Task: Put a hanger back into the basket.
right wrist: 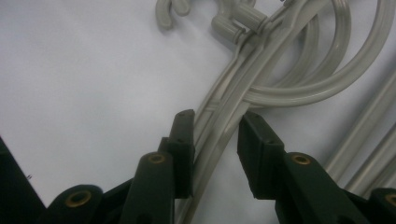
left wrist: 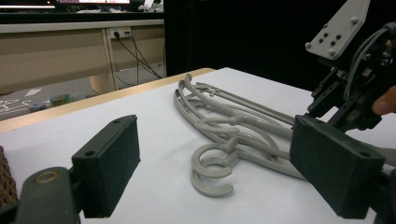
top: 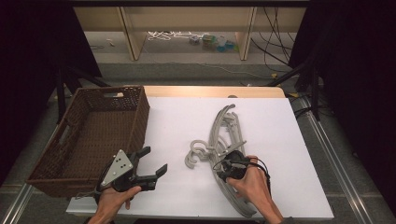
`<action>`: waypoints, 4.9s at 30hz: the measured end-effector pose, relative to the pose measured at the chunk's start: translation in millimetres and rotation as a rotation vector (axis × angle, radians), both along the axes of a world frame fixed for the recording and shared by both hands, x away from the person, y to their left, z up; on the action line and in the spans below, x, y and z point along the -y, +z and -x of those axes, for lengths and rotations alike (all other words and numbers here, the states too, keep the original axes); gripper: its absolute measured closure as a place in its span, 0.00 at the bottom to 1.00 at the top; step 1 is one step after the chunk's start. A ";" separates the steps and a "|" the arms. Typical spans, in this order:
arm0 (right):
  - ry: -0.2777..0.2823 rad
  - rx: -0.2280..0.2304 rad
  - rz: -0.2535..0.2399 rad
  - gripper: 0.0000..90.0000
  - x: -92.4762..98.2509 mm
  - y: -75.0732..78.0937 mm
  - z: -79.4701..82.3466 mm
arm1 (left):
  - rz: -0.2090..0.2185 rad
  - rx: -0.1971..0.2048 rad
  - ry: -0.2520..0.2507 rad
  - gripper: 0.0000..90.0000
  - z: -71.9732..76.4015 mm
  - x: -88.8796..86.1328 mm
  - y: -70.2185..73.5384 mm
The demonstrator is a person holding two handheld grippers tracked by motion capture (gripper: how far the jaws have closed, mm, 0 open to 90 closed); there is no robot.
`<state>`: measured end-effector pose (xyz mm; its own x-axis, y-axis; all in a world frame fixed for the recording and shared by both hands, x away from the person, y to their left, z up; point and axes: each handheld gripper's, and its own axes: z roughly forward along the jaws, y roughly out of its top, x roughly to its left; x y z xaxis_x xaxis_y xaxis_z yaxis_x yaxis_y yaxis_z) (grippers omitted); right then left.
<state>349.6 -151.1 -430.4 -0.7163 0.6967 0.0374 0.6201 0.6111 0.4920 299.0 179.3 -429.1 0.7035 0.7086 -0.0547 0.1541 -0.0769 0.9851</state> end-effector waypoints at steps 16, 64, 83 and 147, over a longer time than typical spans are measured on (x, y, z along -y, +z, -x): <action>-0.061 0.034 0.085 0.90 48.2 17.3 7.8 | 0.003 -0.002 -0.002 0.18 0.3 -0.3 0.5; 0.190 0.142 -0.199 0.92 73.8 56.2 21.6 | -0.173 0.033 -0.085 0.18 -1.0 22.9 -5.2; 0.297 0.099 -0.205 0.92 56.5 55.1 30.1 | -0.313 0.097 -0.158 0.18 -35.2 55.0 0.1; 0.019 0.446 -0.368 0.29 90.4 95.9 22.3 | -0.680 0.127 -0.359 0.88 -56.3 77.7 25.4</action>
<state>327.3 -241.5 -334.5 -0.7307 0.6819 -0.0333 0.2947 0.3591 0.8855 355.4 101.6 -403.6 0.8679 0.2856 0.4065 -0.1052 -0.6940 0.7122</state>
